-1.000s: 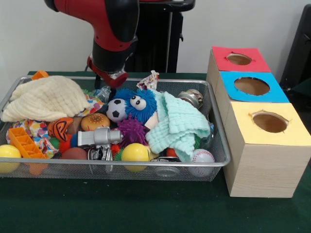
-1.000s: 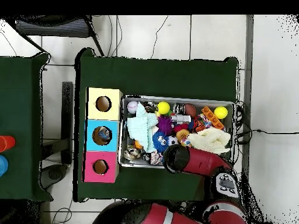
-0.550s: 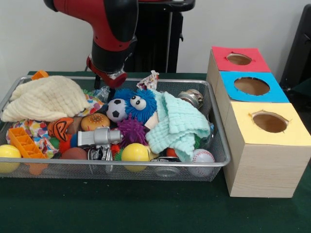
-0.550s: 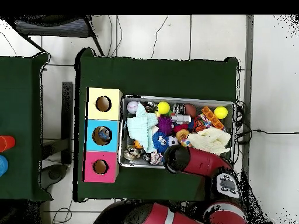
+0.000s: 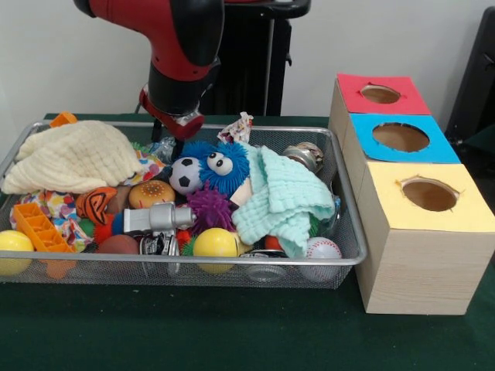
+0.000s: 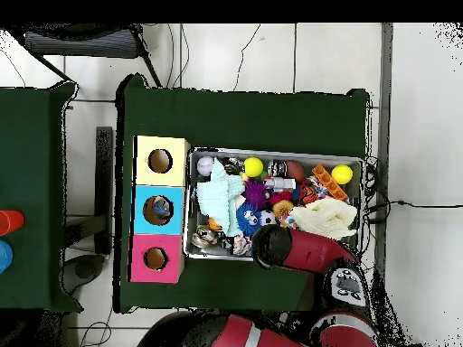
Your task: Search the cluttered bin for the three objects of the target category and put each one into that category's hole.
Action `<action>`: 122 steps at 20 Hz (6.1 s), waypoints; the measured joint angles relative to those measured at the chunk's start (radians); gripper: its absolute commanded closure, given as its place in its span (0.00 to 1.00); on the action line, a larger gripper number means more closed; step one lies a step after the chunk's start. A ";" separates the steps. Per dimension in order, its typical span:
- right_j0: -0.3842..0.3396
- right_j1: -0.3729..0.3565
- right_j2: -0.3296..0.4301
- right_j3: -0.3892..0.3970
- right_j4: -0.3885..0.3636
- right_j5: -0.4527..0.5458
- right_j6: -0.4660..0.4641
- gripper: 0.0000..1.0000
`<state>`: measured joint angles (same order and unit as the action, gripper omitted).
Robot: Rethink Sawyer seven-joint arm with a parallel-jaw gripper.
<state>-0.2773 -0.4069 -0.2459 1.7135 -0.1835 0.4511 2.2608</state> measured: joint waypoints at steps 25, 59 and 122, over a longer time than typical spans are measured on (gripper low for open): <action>0.043 -0.011 -0.020 0.038 0.000 -0.074 0.000 1.00; 0.080 -0.178 -0.024 0.117 -0.001 -0.124 0.000 1.00; 0.272 -0.356 0.012 -0.075 0.138 0.247 0.000 1.00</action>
<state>-0.0056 -0.7626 -0.2344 1.6388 -0.0458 0.6977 2.2608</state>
